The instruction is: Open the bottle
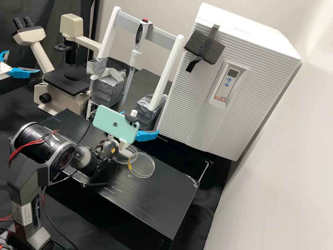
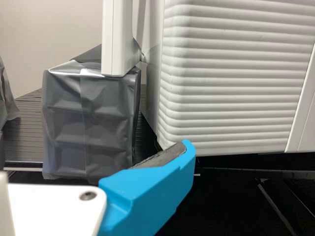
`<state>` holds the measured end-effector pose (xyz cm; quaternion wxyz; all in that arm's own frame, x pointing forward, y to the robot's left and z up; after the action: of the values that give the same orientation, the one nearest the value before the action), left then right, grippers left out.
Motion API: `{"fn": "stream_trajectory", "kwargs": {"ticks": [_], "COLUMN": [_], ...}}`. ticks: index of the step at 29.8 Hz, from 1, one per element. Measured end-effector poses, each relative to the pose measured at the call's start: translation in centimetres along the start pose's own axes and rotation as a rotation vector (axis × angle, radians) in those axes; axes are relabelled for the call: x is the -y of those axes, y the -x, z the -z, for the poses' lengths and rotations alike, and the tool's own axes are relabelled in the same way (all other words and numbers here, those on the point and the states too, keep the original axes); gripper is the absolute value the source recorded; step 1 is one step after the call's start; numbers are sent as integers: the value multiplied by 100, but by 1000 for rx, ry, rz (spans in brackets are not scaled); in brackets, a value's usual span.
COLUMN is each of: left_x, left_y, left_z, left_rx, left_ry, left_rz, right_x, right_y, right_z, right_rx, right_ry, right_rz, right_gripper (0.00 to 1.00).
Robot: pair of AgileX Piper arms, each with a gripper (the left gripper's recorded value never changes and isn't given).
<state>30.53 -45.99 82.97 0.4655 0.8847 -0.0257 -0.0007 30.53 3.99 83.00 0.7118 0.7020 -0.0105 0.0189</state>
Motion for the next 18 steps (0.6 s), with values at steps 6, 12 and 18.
{"fn": "stream_trajectory", "kwargs": {"ticks": [6, 12, 18], "left_x": [0, 27, 65], "left_y": [0, 61, 316], "left_z": [0, -5, -69], "left_rx": [0, 10, 69], "left_ry": [0, 0, 70], "left_rz": [0, -5, -18], "right_x": [0, 0, 0], "right_y": [0, 0, 0], "right_z": [0, 0, 0], "right_rx": [0, 0, 0], "right_ry": [0, 0, 0], "right_rz": [0, 0, 0], "right_gripper": [100, 100, 100]}}
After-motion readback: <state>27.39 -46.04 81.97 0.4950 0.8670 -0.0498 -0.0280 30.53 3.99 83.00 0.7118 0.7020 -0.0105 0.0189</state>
